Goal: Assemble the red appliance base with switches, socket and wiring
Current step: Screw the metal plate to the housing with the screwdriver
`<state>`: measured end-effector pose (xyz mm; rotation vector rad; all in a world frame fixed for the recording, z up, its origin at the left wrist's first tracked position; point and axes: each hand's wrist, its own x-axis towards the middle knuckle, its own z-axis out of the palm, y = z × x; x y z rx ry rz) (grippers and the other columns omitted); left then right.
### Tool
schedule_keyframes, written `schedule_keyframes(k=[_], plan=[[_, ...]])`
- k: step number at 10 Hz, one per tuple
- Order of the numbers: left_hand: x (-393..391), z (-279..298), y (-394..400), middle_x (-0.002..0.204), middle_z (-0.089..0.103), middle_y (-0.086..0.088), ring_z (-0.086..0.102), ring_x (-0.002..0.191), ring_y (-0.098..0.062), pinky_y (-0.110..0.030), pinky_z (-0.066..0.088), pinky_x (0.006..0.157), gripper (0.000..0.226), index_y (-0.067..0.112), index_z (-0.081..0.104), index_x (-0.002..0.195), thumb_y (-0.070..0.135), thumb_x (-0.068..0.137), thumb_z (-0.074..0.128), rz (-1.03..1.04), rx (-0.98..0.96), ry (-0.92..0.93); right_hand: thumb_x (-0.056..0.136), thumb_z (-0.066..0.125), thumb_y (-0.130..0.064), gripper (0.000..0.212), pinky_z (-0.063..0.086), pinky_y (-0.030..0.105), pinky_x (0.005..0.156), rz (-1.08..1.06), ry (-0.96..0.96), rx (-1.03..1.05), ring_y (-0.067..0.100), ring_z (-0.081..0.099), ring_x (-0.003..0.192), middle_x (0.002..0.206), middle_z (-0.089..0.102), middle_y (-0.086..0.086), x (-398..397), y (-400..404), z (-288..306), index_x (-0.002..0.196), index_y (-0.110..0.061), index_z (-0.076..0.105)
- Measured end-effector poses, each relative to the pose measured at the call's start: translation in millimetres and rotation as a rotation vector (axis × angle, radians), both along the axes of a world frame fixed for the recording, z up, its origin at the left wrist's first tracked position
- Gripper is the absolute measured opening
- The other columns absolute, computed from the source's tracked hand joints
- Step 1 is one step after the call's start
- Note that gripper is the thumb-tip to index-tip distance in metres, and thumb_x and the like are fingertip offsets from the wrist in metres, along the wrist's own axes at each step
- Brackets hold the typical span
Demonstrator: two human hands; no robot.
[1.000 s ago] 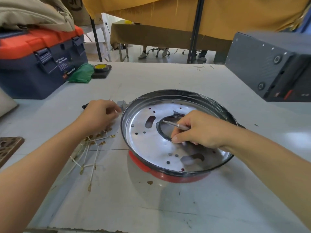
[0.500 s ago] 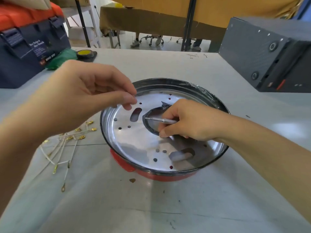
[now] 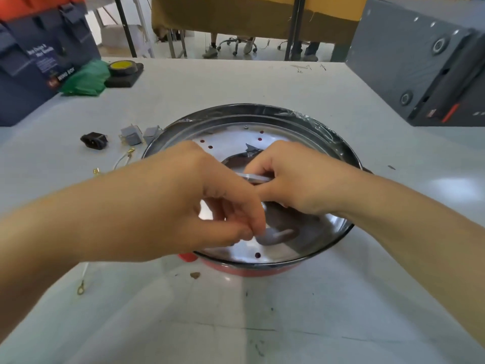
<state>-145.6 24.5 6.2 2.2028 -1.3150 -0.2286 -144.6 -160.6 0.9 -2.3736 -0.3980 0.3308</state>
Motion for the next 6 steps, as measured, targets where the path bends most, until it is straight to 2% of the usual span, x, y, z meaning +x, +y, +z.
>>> schedule_keyframes(k=[1,2,3,5,6], plan=[[1.1,-4.8,-8.5,0.064,0.068,0.013,0.065,0.057,-0.003,-0.035,0.057,0.055,0.019,0.034,0.066,0.086,0.045,0.072,0.057,-0.013,0.040,0.013,0.082,0.068,-0.012,0.054,0.030,0.009,0.039,0.037,0.004,-0.004,0.001,0.042,0.037,0.032,0.042,-0.013,0.5,0.6,0.8,0.033,-0.028,0.052],[7.2,-9.8,-8.6,0.071,0.069,0.017,0.067,0.061,-0.002,-0.031,0.058,0.053,0.012,0.037,0.067,0.089,0.034,0.077,0.064,-0.046,0.048,0.098,0.082,0.067,-0.010,0.054,0.030,0.009,0.039,0.024,-0.006,-0.009,0.001,0.042,0.036,0.032,0.043,-0.013,1.4,-0.4,0.1,0.033,-0.025,0.051],[8.2,-11.1,-7.7,0.073,0.069,0.017,0.068,0.059,-0.010,-0.034,0.058,0.055,0.011,0.044,0.065,0.088,0.041,0.079,0.059,-0.041,0.079,0.172,0.082,0.067,-0.010,0.050,0.029,0.009,0.039,0.024,-0.009,-0.015,0.000,0.042,0.037,0.034,0.044,-0.012,1.5,-1.5,0.4,0.037,-0.023,0.050],[7.4,-8.8,-13.1,0.085,0.064,0.013,0.067,0.066,-0.011,-0.033,0.057,0.056,0.011,0.042,0.067,0.087,0.044,0.078,0.060,-0.039,0.115,0.199,0.083,0.066,-0.010,0.046,0.031,0.011,0.040,0.045,-0.026,-0.038,0.001,0.042,0.037,0.033,0.044,-0.012,1.7,-3.1,0.7,0.043,-0.022,0.048],[4.3,-4.9,-15.9,0.086,0.064,0.014,0.067,0.064,-0.017,-0.035,0.056,0.061,0.014,0.042,0.066,0.088,0.046,0.077,0.059,-0.026,0.171,0.213,0.084,0.066,-0.010,0.047,0.031,0.011,0.039,0.048,-0.019,-0.040,0.000,0.042,0.037,0.033,0.043,-0.013,2.0,-4.1,0.4,0.042,-0.023,0.048]])
